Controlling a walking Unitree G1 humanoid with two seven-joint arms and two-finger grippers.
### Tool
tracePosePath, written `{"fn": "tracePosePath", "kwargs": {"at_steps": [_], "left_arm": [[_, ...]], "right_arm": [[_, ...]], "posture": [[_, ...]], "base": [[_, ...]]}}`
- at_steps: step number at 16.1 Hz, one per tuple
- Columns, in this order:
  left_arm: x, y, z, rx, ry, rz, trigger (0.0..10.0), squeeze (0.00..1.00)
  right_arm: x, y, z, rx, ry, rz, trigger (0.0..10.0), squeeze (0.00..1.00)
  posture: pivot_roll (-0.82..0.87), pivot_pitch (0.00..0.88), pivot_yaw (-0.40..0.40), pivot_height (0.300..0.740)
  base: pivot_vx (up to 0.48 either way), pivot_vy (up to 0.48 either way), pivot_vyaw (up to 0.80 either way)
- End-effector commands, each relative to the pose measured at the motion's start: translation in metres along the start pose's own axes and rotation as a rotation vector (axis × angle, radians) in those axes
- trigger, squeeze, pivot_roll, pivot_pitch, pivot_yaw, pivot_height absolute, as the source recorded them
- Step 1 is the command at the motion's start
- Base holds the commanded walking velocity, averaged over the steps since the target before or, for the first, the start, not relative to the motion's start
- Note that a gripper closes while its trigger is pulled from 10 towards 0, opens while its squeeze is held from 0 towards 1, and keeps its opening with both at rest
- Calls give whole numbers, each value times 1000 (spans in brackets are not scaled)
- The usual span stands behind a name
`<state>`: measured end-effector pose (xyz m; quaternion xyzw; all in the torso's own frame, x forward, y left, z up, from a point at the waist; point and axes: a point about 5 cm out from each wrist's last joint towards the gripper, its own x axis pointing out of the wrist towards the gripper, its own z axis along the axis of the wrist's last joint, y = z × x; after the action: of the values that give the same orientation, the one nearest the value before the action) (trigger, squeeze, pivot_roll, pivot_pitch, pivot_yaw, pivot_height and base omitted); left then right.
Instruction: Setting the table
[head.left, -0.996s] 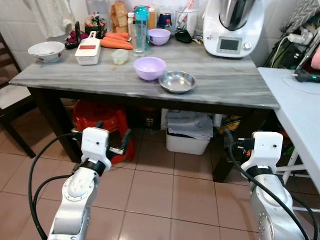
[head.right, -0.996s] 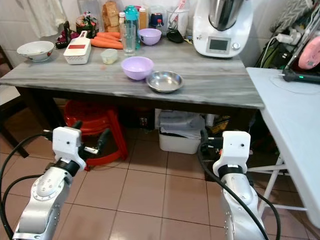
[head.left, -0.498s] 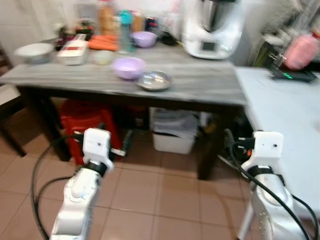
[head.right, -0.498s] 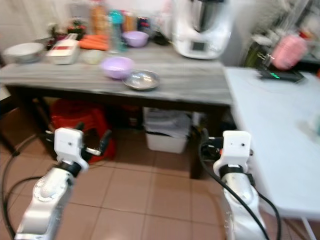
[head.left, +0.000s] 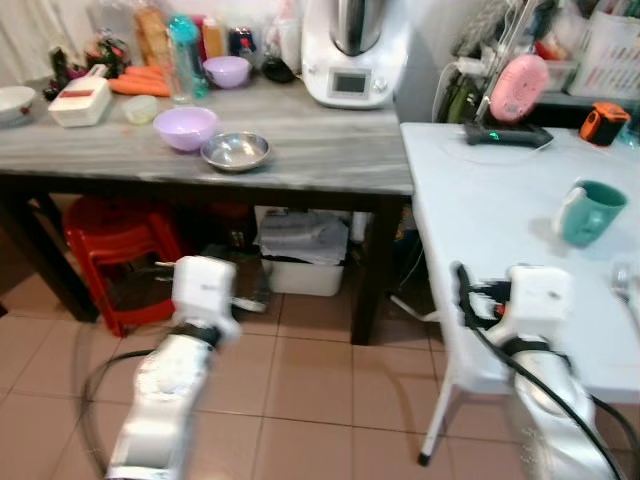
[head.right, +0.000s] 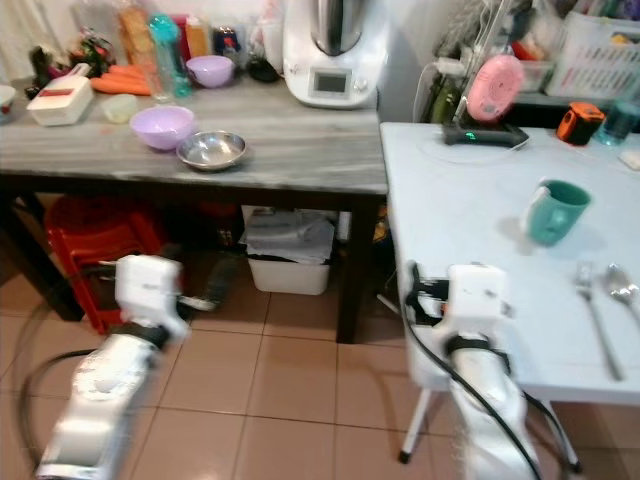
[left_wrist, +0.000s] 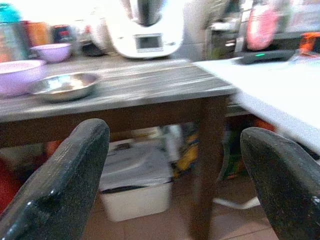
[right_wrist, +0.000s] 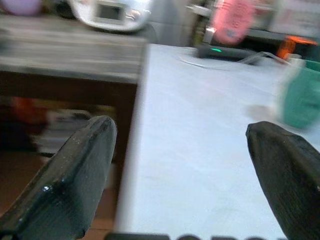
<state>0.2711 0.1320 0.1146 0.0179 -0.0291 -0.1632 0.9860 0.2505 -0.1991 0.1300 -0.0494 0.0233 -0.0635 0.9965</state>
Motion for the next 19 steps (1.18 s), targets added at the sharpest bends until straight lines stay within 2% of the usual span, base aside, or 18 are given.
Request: {"fn": "tracePosePath", "kwargs": {"at_steps": [1, 17, 19], "left_arm": [[-1, 10, 3, 24, -4, 26, 10000, 0], [2, 11, 5, 31, -10, 24, 10000, 0], [3, 11, 4, 11, -10, 22, 10000, 0]], "right_arm": [[1, 6, 5, 14, -22, 16, 10000, 0], [2, 8, 5, 14, -27, 35, 10000, 0], [3, 9, 6, 15, -26, 39, 10000, 0]], "posture": [[-55, 0, -13, 740], [-54, 0, -11, 740], [-54, 0, -11, 740]], "base": [[0, -337, 0], [0, -422, 0], [0, -159, 0]]}}
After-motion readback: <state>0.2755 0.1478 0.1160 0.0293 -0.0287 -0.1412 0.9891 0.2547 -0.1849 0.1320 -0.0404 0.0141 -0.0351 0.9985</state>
